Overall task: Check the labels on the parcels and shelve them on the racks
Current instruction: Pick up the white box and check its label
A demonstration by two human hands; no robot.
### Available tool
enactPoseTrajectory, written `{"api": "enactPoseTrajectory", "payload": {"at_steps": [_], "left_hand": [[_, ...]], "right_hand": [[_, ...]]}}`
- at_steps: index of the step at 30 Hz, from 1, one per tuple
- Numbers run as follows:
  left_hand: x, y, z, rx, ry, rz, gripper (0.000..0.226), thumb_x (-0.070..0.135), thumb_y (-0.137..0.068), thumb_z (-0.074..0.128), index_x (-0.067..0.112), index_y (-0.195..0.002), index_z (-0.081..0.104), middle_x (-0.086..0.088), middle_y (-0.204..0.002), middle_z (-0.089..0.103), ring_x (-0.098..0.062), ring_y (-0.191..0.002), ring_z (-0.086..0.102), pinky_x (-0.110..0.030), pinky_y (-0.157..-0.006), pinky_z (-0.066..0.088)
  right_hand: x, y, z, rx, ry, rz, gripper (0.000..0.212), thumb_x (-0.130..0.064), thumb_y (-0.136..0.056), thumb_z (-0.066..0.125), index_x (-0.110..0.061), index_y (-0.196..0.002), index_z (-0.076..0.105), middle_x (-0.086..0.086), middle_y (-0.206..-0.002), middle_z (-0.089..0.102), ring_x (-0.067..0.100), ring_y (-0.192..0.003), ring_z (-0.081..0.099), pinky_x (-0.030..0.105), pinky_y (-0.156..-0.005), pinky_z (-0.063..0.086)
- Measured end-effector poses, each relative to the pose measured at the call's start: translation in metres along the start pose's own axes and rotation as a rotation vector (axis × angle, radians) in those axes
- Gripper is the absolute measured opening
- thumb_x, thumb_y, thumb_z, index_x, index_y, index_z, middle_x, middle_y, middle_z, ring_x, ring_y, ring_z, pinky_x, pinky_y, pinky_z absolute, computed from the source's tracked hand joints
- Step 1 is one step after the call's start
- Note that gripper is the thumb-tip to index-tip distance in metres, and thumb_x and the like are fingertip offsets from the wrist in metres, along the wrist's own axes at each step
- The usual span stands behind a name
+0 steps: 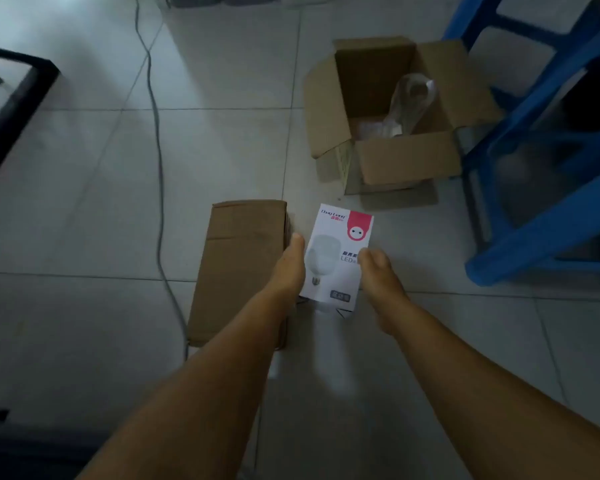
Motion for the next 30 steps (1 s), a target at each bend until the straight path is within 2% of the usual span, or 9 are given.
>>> {"api": "enactPoseTrajectory", "payload": {"at_steps": [6,8,11,15,18,20,22,24,30], "left_hand": [[-0.034,-0.045,0.01,-0.067,-0.103,0.042,0.049,0.041,-0.11,0.016,0.014,-0.12,0.055,0.002,-0.08,0.058,-0.008,-0.068,0.056,-0.014,-0.05,0.044],[-0.044,-0.052,0.013,-0.076,-0.084,0.032,0.046,0.043,-0.109,0.018,0.014,-0.118,0.053,0.0,-0.085,0.062,-0.012,-0.074,0.061,-0.019,-0.06,0.049],[-0.052,-0.061,0.016,-0.07,-0.067,0.02,0.056,0.045,-0.108,0.022,0.007,-0.132,0.055,-0.009,-0.107,0.064,-0.021,-0.091,0.062,-0.028,-0.077,0.053],[-0.054,-0.064,0.011,-0.058,-0.036,0.031,0.057,0.04,-0.108,0.024,0.004,-0.125,0.064,-0.012,-0.109,0.067,-0.019,-0.083,0.063,-0.021,-0.062,0.048],[-0.053,-0.063,0.009,-0.035,-0.047,0.143,0.047,0.031,-0.107,0.032,0.006,-0.124,0.069,-0.014,-0.113,0.072,-0.026,-0.095,0.069,-0.025,-0.069,0.056],[-0.048,-0.056,0.014,-0.041,-0.05,0.25,0.035,0.026,-0.102,0.048,0.011,-0.124,0.07,-0.013,-0.115,0.07,-0.027,-0.1,0.071,-0.029,-0.073,0.062],[-0.047,-0.056,0.02,-0.049,-0.017,0.293,0.036,0.03,-0.093,0.06,0.02,-0.126,0.07,-0.013,-0.132,0.061,-0.032,-0.116,0.066,-0.045,-0.087,0.062],[-0.045,-0.052,0.024,-0.048,-0.033,0.343,0.036,0.027,-0.095,0.058,0.022,-0.13,0.067,-0.008,-0.141,0.053,-0.031,-0.126,0.058,-0.053,-0.095,0.058],[-0.031,-0.034,0.027,-0.061,-0.109,0.456,0.035,0.017,-0.1,0.057,0.016,-0.135,0.065,-0.006,-0.148,0.051,-0.026,-0.136,0.049,-0.054,-0.108,0.048]], "right_hand": [[0.041,-0.044,0.028,-0.001,0.008,0.022,0.034,-0.027,-0.096,0.042,-0.024,-0.13,0.042,0.009,-0.123,0.057,0.024,-0.093,0.063,0.031,-0.062,0.052],[0.051,-0.051,0.035,-0.032,0.024,0.051,0.043,-0.026,-0.095,0.042,-0.026,-0.137,0.035,0.009,-0.127,0.054,0.027,-0.1,0.061,0.037,-0.069,0.056],[0.056,-0.053,0.04,-0.02,0.011,0.025,0.047,-0.024,-0.092,0.045,-0.027,-0.138,0.032,0.008,-0.132,0.051,0.029,-0.108,0.058,0.048,-0.086,0.055],[0.054,-0.054,0.033,0.022,-0.031,0.034,0.054,-0.034,-0.088,0.058,-0.026,-0.135,0.032,0.004,-0.13,0.052,0.027,-0.11,0.057,0.043,-0.084,0.054],[0.055,-0.055,0.026,0.072,-0.08,0.058,0.07,-0.044,-0.08,0.068,-0.022,-0.135,0.03,0.004,-0.13,0.051,0.027,-0.111,0.056,0.04,-0.079,0.054],[0.053,-0.053,0.023,0.092,-0.124,0.07,0.085,-0.05,-0.071,0.073,-0.021,-0.137,0.029,0.004,-0.13,0.051,0.027,-0.112,0.056,0.039,-0.075,0.054],[0.052,-0.05,0.021,0.087,-0.157,0.117,0.111,-0.066,-0.05,0.075,-0.023,-0.14,0.025,0.004,-0.128,0.052,0.028,-0.11,0.057,0.044,-0.081,0.056],[0.051,-0.047,0.019,0.062,-0.178,0.149,0.127,-0.075,-0.034,0.073,-0.027,-0.14,0.022,0.006,-0.126,0.054,0.029,-0.109,0.058,0.052,-0.089,0.053],[0.044,-0.036,0.012,0.02,-0.191,0.15,0.125,-0.074,-0.033,0.075,-0.028,-0.137,0.022,0.008,-0.119,0.055,0.029,-0.104,0.059,0.052,-0.089,0.053]]}}
Point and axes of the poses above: each hand's wrist, its own y-axis away from the middle knuckle, its own z-axis out of the palm, x = y × z, the point moved 3 cm from there along -y, towards the middle knuckle
